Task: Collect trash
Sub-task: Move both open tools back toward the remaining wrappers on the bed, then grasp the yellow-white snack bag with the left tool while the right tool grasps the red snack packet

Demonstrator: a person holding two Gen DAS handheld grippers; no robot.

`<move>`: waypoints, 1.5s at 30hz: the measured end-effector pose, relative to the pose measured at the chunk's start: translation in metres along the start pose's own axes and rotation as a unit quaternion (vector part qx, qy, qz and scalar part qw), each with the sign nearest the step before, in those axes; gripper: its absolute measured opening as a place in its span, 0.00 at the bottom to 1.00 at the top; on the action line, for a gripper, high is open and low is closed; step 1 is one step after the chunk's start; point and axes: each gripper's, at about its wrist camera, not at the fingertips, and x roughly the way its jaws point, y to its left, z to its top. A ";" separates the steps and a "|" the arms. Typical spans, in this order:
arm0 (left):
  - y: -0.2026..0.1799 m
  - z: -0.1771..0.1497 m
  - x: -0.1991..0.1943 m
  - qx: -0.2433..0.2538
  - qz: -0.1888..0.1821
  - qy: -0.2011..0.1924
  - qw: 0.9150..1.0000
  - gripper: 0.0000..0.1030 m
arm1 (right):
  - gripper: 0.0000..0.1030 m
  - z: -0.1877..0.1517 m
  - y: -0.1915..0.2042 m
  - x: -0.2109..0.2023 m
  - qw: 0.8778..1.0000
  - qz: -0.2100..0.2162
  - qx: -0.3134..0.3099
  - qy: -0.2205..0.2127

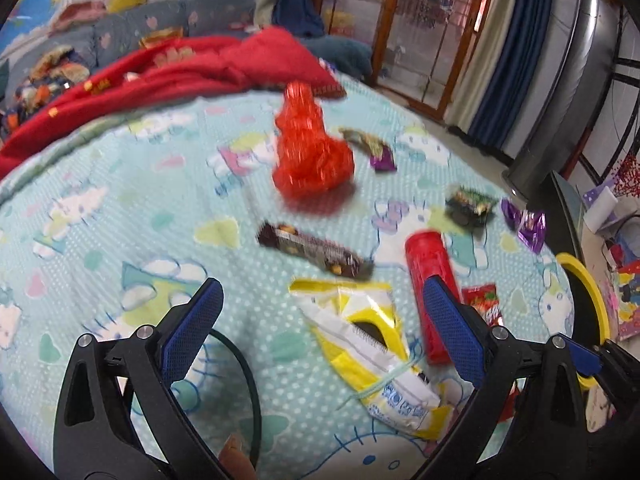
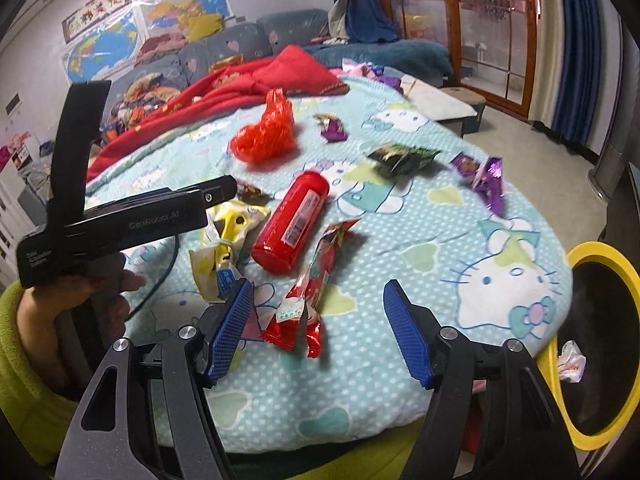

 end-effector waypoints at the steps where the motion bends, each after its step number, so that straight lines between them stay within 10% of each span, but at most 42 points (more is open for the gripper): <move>1: -0.001 -0.002 0.003 0.006 0.005 0.007 1.000 0.89 | 0.63 0.000 -0.001 0.003 1.000 0.001 0.002 0.005; 15: -0.007 -0.009 0.009 0.019 0.018 0.020 0.999 0.70 | 0.22 -0.009 -0.017 0.021 1.000 0.000 0.014 0.027; 33: -0.012 -0.007 -0.002 0.024 -0.037 0.020 0.999 0.20 | 0.05 -0.010 -0.024 0.013 1.000 0.013 0.016 0.019; 45: -0.019 0.005 -0.032 0.020 -0.080 -0.015 0.996 0.15 | 0.04 -0.003 -0.036 -0.009 0.999 0.016 0.027 -0.010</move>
